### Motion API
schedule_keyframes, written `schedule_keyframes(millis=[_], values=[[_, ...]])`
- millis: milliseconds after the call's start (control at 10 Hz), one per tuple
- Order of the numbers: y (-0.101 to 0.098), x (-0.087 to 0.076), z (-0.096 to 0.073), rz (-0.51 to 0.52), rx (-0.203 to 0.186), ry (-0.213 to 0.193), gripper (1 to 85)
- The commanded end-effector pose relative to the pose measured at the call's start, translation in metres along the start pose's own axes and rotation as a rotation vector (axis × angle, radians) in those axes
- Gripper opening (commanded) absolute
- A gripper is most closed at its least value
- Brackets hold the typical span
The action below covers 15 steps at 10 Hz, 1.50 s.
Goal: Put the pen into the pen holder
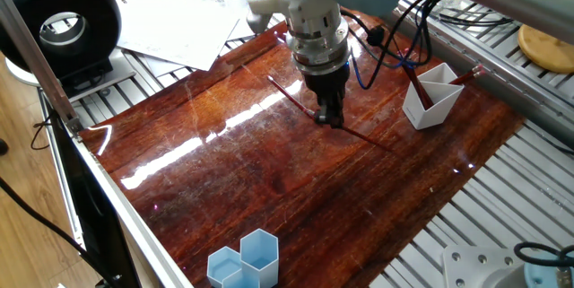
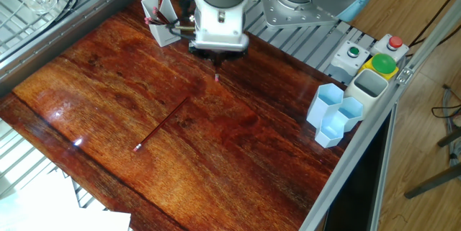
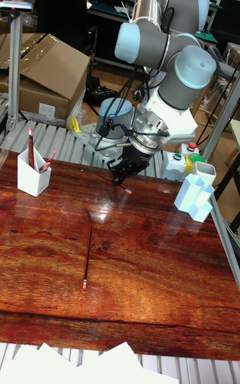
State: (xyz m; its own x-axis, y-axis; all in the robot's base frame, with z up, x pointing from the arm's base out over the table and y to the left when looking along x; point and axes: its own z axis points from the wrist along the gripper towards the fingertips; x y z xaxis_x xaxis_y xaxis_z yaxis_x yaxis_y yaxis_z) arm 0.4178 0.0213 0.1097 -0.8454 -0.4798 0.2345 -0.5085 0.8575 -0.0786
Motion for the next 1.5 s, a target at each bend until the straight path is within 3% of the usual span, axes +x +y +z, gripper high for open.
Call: schedule_keyframes(millis=[0, 500, 700, 800, 900, 1000, 1200, 1400], values=[[-0.003, -0.01, -0.002, 0.118, 0.002, -0.048, 1.0], [0.004, -0.011, -0.002, 0.107, -0.025, -0.049, 1.0], [-0.008, -0.01, -0.002, 0.11, 0.02, -0.049, 1.0], [-0.006, -0.006, -0.002, 0.101, 0.014, -0.031, 1.0], [-0.005, 0.001, -0.011, 0.08, 0.012, -0.02, 1.0], [-0.006, 0.02, -0.043, 0.065, 0.016, -0.024, 1.0], [-0.021, 0.061, -0.089, -0.02, 0.018, -0.017, 1.0], [-0.058, 0.09, -0.113, -0.124, 0.056, -0.032, 1.0]])
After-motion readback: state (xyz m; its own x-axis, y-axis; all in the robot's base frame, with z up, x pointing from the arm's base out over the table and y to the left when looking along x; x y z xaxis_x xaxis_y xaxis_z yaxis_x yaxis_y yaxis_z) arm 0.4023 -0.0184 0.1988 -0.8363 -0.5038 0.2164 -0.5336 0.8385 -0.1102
